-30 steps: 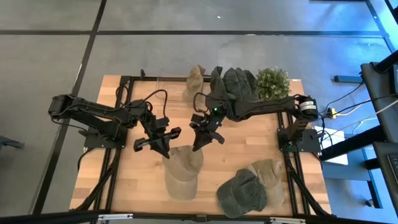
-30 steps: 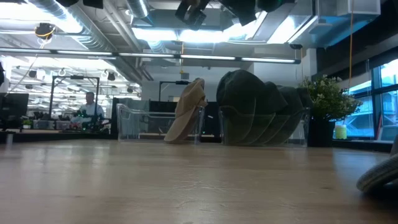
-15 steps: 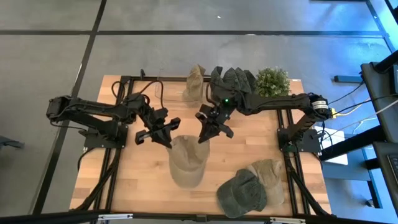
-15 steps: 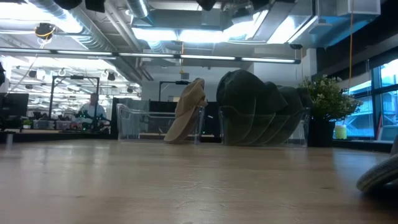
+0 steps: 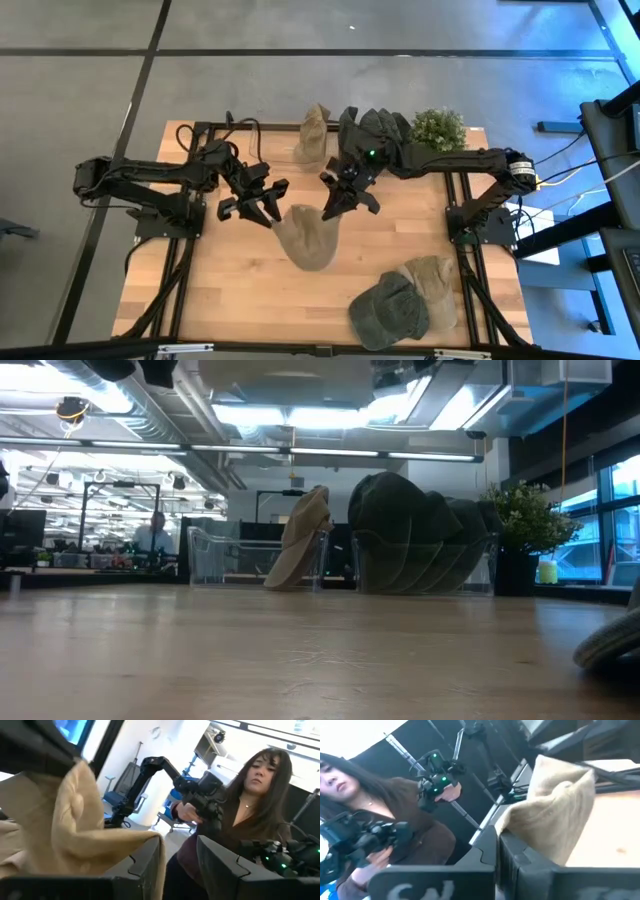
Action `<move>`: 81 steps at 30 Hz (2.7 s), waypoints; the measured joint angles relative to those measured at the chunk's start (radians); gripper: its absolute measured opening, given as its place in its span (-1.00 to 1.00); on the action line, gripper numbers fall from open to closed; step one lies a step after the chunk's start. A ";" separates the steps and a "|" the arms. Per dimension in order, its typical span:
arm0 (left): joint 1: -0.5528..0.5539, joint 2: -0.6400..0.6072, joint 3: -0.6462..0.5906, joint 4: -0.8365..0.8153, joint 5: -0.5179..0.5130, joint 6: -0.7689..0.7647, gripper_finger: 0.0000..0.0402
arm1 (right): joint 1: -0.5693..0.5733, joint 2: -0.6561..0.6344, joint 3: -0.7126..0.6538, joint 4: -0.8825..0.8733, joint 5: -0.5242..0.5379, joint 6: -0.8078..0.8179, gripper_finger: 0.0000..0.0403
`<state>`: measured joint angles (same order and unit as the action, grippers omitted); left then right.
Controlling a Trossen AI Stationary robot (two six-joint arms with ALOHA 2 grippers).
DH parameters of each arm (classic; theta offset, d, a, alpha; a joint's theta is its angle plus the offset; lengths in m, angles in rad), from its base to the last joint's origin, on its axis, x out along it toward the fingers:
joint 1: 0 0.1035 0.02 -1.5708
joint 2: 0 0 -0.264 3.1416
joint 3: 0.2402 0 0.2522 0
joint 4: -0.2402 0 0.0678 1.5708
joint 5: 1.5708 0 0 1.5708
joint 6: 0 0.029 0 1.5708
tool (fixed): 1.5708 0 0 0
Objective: Pick & Place hat
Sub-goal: Put the brown cap into the left transparent bin
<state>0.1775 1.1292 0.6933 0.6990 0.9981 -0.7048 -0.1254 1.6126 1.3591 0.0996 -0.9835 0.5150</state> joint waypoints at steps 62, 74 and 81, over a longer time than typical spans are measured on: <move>0.217 -0.133 0.000 -0.251 -0.845 0.167 -0.01 | -0.035 -0.232 0.000 -0.389 0.774 -0.160 -0.98; 0.054 -0.133 -0.079 -0.353 -1.024 0.146 -0.01 | -0.054 -0.242 0.071 -0.251 0.807 -0.233 -0.98; -0.059 -0.113 -0.308 0.078 -1.173 -0.047 -0.01 | -0.053 -0.243 0.204 -0.259 0.820 -0.322 -0.98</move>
<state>0.1183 1.0161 0.3849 0.7770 -0.1747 -0.7516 -0.1787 1.3701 1.5629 -0.1598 -0.1635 0.1929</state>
